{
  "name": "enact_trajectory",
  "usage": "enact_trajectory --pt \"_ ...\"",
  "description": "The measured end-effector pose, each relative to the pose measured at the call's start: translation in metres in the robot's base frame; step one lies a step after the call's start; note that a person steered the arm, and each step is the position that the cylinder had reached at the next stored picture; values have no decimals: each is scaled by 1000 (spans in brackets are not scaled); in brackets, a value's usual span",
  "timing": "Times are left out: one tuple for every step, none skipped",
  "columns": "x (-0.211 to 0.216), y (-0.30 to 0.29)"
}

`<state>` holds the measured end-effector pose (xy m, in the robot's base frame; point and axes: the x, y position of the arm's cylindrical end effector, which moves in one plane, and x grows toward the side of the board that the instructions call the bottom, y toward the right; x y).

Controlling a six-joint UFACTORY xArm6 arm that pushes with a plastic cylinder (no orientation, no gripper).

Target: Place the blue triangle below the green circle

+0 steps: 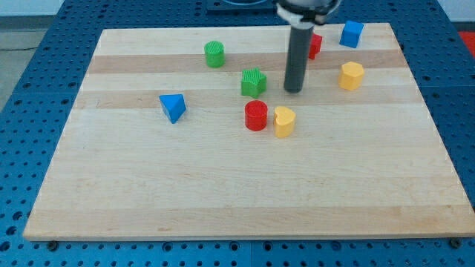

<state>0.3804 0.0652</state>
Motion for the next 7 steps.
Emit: enact_trajectory --pt "28 -49" --pt "52 -97" --pt "73 -139" --pt "74 -191" --pt "60 -202" --pt "41 -202" --pt "17 -202"
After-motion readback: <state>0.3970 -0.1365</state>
